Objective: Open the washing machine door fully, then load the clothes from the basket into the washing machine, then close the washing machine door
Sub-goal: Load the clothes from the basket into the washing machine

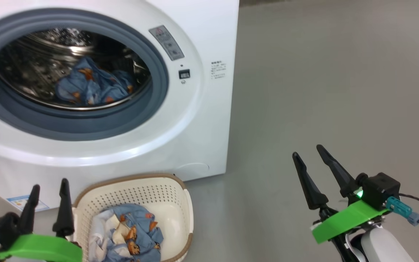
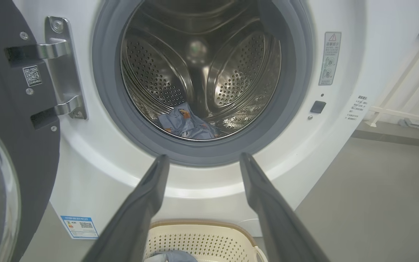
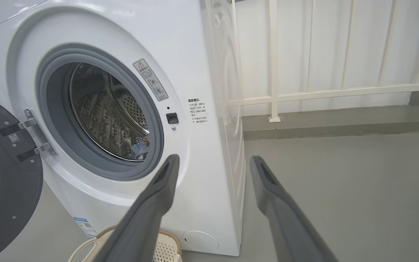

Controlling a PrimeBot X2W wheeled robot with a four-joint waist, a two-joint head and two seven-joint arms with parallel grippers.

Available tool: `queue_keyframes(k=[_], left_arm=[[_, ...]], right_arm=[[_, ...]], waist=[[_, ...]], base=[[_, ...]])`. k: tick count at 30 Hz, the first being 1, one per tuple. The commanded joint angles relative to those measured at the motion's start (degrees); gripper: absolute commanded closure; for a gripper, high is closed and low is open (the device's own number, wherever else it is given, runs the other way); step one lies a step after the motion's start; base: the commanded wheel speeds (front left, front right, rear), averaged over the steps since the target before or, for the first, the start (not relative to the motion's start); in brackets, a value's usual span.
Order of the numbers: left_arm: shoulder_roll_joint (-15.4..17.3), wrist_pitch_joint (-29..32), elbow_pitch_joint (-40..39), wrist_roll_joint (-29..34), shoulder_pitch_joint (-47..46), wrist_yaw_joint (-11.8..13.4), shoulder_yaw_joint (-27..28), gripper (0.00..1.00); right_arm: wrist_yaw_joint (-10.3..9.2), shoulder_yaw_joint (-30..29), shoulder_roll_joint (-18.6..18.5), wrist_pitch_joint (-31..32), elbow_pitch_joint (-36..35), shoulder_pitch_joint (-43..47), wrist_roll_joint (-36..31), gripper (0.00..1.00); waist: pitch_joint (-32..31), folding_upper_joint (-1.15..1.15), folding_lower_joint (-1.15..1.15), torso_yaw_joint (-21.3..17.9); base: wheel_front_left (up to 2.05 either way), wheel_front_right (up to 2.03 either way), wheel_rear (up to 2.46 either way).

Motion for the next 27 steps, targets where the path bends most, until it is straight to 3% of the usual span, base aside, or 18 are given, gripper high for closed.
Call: queue_keyframes(k=[1, 11, 27], left_arm=[[0.65, -0.37, -1.91, 1.21, -0.13, -0.5, 2.88, 0.0], [-2.69, -0.37, -2.59, 3.74, 2.27, -2.27, 5.26, 0.0], [-4.88, -0.37, -2.08, 5.95, 1.88, -4.13, 7.56, 0.0]], right_arm=[[0.09, 1.11, -0.73, -0.27, -1.28, 0.69, 0.99, 0.0], [0.09, 0.44, -1.13, -0.27, -1.53, 2.0, 1.24, 0.0], [0.09, 0.36, -1.34, -0.27, -1.88, 1.51, 1.2, 0.0]], waist=[[-1.82, 0.0, 0.0, 1.33], [-2.24, 0.0, 0.0, 2.7], [-1.56, 0.0, 0.0, 3.4]], base=[[0.0, 0.0, 0.0], [0.0, 0.0, 0.0], [0.0, 0.0, 0.0]])
